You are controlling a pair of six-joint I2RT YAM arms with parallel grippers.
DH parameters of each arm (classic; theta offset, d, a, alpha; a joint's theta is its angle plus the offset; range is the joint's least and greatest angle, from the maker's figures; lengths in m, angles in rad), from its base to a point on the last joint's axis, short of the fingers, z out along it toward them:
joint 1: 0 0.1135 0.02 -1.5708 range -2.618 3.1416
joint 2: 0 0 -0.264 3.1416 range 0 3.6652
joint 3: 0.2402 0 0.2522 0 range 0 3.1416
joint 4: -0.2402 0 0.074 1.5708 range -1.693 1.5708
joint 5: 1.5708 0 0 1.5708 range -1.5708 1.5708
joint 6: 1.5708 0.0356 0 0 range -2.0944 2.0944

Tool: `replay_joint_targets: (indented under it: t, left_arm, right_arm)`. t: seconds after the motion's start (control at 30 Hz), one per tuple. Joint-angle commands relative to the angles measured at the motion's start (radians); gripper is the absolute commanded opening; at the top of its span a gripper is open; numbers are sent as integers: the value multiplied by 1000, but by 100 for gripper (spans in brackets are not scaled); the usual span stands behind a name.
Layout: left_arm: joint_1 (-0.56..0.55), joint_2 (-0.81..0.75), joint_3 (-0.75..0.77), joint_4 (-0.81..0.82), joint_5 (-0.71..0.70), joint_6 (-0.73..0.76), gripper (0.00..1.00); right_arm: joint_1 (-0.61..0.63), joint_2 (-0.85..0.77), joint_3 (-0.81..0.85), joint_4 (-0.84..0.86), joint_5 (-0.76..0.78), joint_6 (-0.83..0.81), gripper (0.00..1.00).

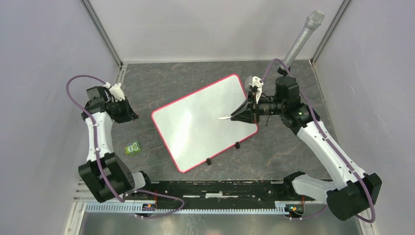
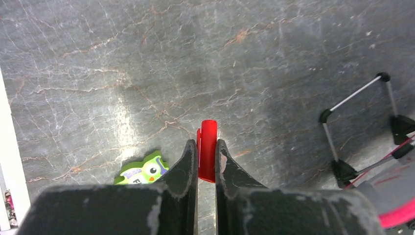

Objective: Write a sentence on the whiteboard
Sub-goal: Place the pen cap at the center of the board.

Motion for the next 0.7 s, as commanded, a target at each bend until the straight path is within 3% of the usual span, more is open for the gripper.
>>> replay_joint_targets:
  t: [0.0, 0.67]
  left_arm:
    - [8, 54, -29, 64, -39, 122, 2]
    - [8, 391, -51, 286, -90, 254, 12]
  right_arm:
    - [14, -4, -6, 38, -1, -3, 0]
    - [28, 10, -52, 77, -26, 0, 0]
